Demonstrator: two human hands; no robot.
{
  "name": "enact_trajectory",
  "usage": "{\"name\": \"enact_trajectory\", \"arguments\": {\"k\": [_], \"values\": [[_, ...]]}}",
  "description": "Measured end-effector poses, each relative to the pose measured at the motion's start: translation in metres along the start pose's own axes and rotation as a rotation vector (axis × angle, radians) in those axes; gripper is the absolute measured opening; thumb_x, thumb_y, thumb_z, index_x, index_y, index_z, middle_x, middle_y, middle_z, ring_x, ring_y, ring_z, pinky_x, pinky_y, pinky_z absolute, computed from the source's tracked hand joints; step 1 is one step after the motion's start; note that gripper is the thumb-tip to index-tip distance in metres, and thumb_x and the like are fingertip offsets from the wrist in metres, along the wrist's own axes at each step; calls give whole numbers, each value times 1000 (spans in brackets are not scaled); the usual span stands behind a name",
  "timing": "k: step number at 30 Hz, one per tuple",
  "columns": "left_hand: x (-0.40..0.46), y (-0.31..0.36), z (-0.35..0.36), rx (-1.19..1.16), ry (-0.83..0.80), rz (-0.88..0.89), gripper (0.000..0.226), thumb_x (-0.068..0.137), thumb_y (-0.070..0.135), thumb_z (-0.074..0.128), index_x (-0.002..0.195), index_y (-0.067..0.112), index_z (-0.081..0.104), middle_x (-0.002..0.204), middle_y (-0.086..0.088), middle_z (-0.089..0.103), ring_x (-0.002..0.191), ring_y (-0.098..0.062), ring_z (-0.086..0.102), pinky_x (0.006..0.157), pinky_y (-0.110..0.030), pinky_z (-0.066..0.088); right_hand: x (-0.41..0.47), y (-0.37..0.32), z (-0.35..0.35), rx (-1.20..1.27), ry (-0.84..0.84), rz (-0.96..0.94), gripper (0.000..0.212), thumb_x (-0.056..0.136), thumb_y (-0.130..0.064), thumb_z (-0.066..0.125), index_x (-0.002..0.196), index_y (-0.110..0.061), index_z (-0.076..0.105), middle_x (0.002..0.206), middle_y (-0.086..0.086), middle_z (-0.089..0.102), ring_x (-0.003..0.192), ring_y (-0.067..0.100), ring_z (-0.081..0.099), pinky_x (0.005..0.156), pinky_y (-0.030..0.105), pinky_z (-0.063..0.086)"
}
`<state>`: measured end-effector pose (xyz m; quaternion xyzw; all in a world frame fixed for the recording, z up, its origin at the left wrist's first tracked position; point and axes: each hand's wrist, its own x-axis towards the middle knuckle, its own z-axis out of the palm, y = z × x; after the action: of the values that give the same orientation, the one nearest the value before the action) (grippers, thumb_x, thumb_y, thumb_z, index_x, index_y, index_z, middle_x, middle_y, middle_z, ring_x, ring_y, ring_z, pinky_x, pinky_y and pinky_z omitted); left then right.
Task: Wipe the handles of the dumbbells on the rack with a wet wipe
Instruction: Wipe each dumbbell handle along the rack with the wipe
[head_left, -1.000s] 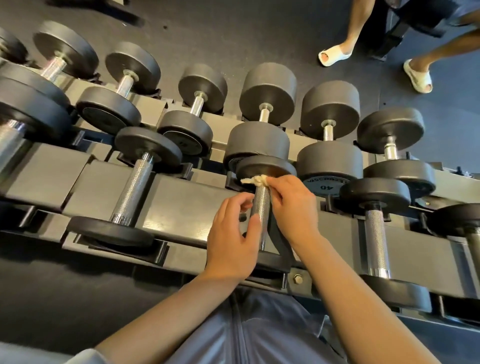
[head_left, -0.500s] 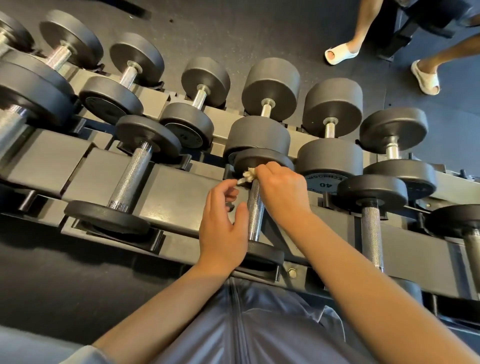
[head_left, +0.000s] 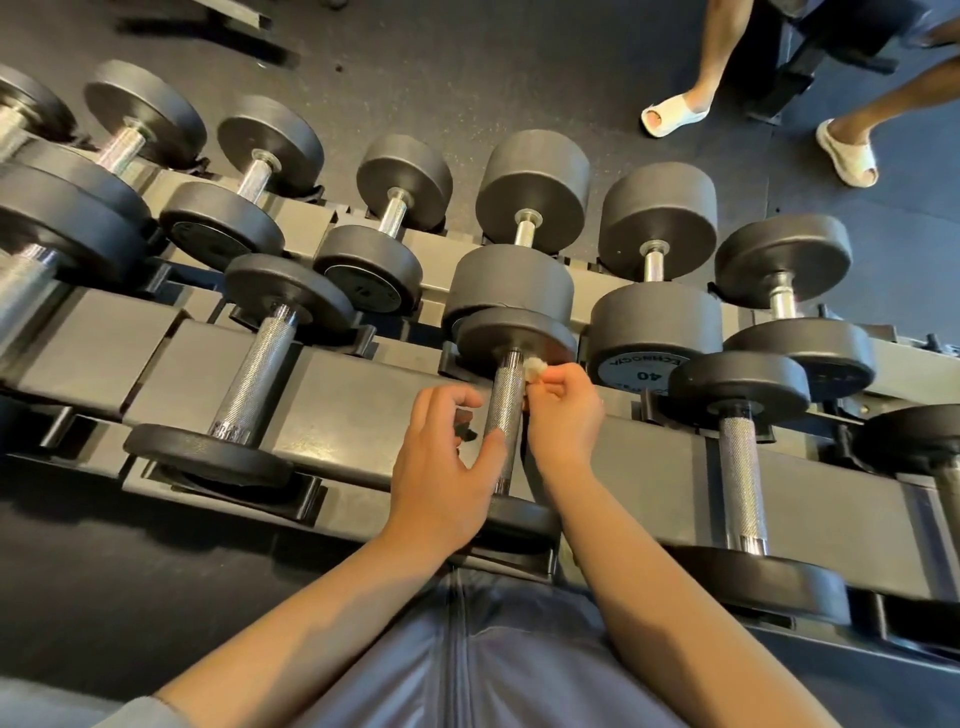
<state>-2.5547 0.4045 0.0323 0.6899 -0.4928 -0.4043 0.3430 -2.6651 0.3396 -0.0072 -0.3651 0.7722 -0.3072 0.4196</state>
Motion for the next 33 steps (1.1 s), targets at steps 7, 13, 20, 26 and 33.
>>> {"name": "enact_trajectory", "arguments": {"k": [7, 13, 20, 26, 33], "values": [[0, -1, 0, -23, 42, 43, 27, 81, 42, 49, 103, 25, 50, 102, 14, 49, 97, -6, 53, 80, -23, 50, -1, -13, -13, -239, -34, -496, 6, 91, -15, 62, 88, -20, 65, 83, -4, 63, 74, 9, 58, 66, 20, 47], [-3, -2, 2, -105, 109, 53, 18, 85, 34, 48, 102, 28, 49, 100, 14, 53, 96, -5, 54, 80, -12, 45, 4, -42, -16, -1077, -224, -1082, 26, 68, -3, 78, 89, -7, 64, 81, 9, 60, 64, 21, 60, 46, 28, 45], [-3, -1, 2, -152, 125, 66, 21, 87, 22, 50, 105, 33, 47, 104, 15, 53, 99, -5, 55, 81, -19, 48, -4, -66, 1, -1694, -566, -1274, 37, 88, -20, 61, 124, -15, 57, 128, 8, 42, 116, 25, 44, 85, 33, 40], [-2, 0, 2, -141, 124, 50, 22, 87, 27, 48, 106, 38, 44, 104, 17, 50, 98, -3, 53, 79, -19, 48, 10, -66, -9, -1642, -645, -1436, 31, 89, -21, 61, 120, -15, 59, 120, 6, 49, 105, 23, 49, 77, 32, 39], [-4, 0, 2, -162, 154, 54, 19, 88, 25, 47, 105, 32, 47, 102, 14, 53, 98, -5, 54, 81, -16, 47, 11, -33, -34, -958, -373, -937, 36, 82, -14, 68, 118, -15, 63, 98, 10, 58, 69, 28, 60, 54, 34, 51]]}}
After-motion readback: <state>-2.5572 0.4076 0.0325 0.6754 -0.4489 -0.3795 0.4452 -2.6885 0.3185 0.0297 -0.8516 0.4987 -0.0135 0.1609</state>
